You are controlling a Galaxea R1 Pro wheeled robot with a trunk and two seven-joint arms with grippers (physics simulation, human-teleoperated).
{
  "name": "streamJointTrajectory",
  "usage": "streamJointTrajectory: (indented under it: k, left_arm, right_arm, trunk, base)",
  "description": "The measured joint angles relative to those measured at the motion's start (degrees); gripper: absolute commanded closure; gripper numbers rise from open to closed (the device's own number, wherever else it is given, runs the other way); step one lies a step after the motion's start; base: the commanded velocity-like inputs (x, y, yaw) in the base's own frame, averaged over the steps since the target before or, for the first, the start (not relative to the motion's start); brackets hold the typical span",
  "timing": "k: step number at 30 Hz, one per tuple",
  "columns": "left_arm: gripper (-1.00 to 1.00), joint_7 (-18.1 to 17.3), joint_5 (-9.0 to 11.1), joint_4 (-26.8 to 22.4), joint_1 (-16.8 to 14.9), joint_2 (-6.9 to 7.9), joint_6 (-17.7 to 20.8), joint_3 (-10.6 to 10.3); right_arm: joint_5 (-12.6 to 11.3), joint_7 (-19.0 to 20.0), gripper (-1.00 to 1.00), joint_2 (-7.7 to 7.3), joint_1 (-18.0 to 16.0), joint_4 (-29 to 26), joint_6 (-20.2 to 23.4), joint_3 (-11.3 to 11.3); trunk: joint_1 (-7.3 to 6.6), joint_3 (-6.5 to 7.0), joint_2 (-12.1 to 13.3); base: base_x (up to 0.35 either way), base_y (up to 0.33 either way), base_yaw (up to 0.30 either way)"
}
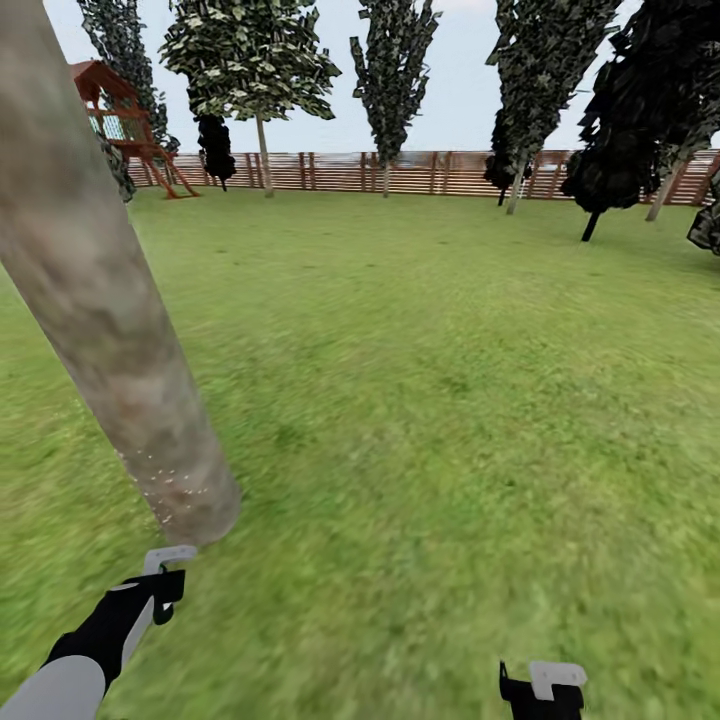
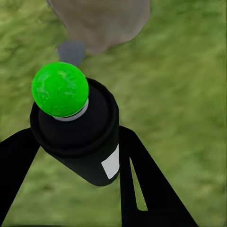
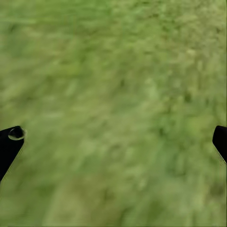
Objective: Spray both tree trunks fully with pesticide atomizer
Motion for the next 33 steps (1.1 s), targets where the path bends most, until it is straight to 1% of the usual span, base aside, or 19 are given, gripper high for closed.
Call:
streamJointTrajectory:
  k: [2, 7, 10, 11, 15, 16, 21, 24, 25, 26, 33]
  left_arm:
    - [1.0, 0.0, 0.0, 0.01, 0.0, 0.0, 0.01, 0.0]
    - [1.0, 0.0, 0.0, -0.02, 0.0, 0.0, -0.02, 0.0]
    - [1.0, 0.31, -0.11, -0.03, 0.0, 0.04, 0.02, 0.04]
    - [1.0, 1.22, -0.17, -0.06, 0.0, 0.07, 0.06, 0.06]
    - [1.0, 7.32, -0.15, 0.05, 0.0, 0.26, 0.39, -0.16]
    - [1.0, 7.93, -0.05, 0.22, 0.0, 0.28, 0.45, -0.2]
    - [1.0, 8.01, 0.19, 0.77, 0.0, -0.21, 0.26, -0.27]
    - [1.0, 8.1, 0.17, 0.69, 0.0, -1.49, 0.2, -0.32]
    - [1.0, 8.14, 0.24, 0.72, 0.01, -2.2, 0.09, -0.42]
    - [1.0, 8.16, 0.08, 0.67, 0.0, -2.42, 0.08, -0.42]
    - [1.0, 8.32, 0.09, 0.2, 0.0, -2.55, 0.14, -0.25]
  right_arm:
    - [0.0, 0.0, -1.0, 0.01, 0.0, 0.0, -0.01, -0.01]
    - [0.0, 0.0, -1.0, 0.0, 0.0, -0.03, 0.02, -0.06]
    - [0.0, -0.02, -1.0, 0.0, 0.0, -0.01, 0.02, -0.04]
    - [0.0, -0.04, -1.0, -0.02, 0.0, -0.02, 0.0, -0.03]
    - [0.0, -0.07, -1.0, 0.0, 0.0, -0.05, 0.03, -0.06]
    - [-0.01, -0.08, -1.0, 0.0, 0.0, -0.06, 0.04, -0.06]
    - [-0.01, -0.06, -1.0, 0.0, 0.0, -0.03, 0.01, -0.06]
    - [0.0, -0.01, -1.0, 0.0, 0.0, -0.04, 0.0, -0.06]
    - [0.0, -0.02, -1.0, -0.01, 0.0, -0.05, 0.02, -0.06]
    - [0.0, -0.01, -1.0, -0.04, 0.0, -0.05, 0.03, -0.06]
    - [0.0, 0.0, -1.0, -0.07, 0.0, -0.07, 0.0, -0.04]
  trunk:
    - [0.0, 0.0, 0.0]
    - [0.0, 0.0, 0.0]
    - [0.0, 0.0, 0.0]
    - [0.0, 0.0, 0.0]
    - [0.0, 0.0, 0.0]
    - [0.0, 0.0, 0.0]
    - [0.0, 0.0, 0.0]
    - [0.0, 0.0, 0.0]
    - [0.0, 0.0, 0.0]
    - [0.0, 0.0, 0.0]
    - [0.0, 0.0, 0.0]
  base:
    - [0.202, -0.221, 0.174]
    - [0.223, -0.206, 0.021]
    - [0.086, -0.249, 0.055]
    - [0.015, -0.267, 0.198]
    - [0.004, -0.117, 0.254]
    - [0.0, -0.012, 0.275]
    - [0.022, -0.024, 0.277]
    - [0.144, -0.162, 0.206]
    - [0.175, -0.201, 0.045]
    - [0.178, -0.206, 0.023]
    - [0.121, -0.246, 0.004]
